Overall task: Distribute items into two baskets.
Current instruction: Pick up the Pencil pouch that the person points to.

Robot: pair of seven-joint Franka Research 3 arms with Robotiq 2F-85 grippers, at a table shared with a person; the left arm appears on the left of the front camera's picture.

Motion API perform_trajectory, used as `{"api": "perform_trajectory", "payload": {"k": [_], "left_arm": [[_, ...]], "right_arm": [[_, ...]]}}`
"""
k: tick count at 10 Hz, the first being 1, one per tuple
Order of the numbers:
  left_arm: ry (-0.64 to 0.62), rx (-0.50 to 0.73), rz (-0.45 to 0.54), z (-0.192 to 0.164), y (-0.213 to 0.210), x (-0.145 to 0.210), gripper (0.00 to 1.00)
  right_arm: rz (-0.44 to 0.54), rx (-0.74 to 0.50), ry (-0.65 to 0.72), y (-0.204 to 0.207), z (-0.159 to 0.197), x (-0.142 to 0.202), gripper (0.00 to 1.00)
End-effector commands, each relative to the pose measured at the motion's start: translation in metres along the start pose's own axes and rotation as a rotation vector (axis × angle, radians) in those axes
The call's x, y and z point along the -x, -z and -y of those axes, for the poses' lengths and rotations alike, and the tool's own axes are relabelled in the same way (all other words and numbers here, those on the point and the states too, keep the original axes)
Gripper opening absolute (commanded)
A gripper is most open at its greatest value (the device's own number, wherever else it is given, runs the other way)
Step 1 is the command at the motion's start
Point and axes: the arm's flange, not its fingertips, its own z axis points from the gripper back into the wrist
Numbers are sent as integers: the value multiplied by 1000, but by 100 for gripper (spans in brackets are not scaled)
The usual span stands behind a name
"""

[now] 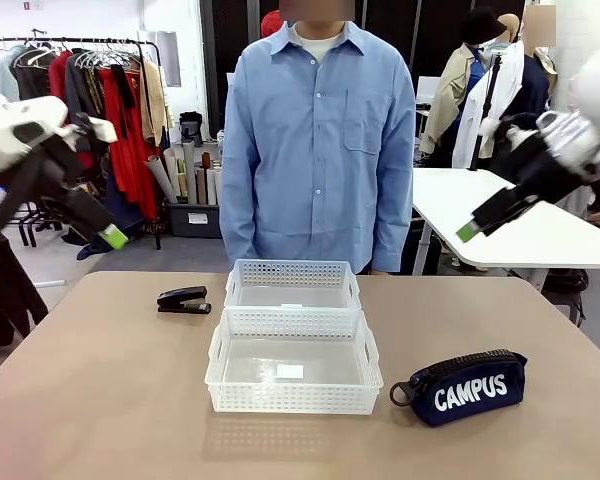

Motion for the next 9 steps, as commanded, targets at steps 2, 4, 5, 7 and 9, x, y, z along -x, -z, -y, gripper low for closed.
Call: {"api": "perform_trajectory", "payload": {"k": [2, 4, 5, 7, 9], "left_arm": [[32, 79, 129, -5, -43, 37, 100], [24, 68, 176, -10, -56, 66, 100], [26, 68, 201, -10, -62, 79, 100], [37, 63, 225, -13, -72, 99, 100], [53, 63, 247, -15, -76, 114, 100]], "right_arm": [[67, -107, 41, -46, 37, 26, 100], [110, -131, 66, -69, 57, 50, 100], [142, -138, 72, -80, 63, 61, 100], [219, -172, 63, -101, 70, 81, 100], [246, -188, 67, -109, 73, 93, 100]]}}
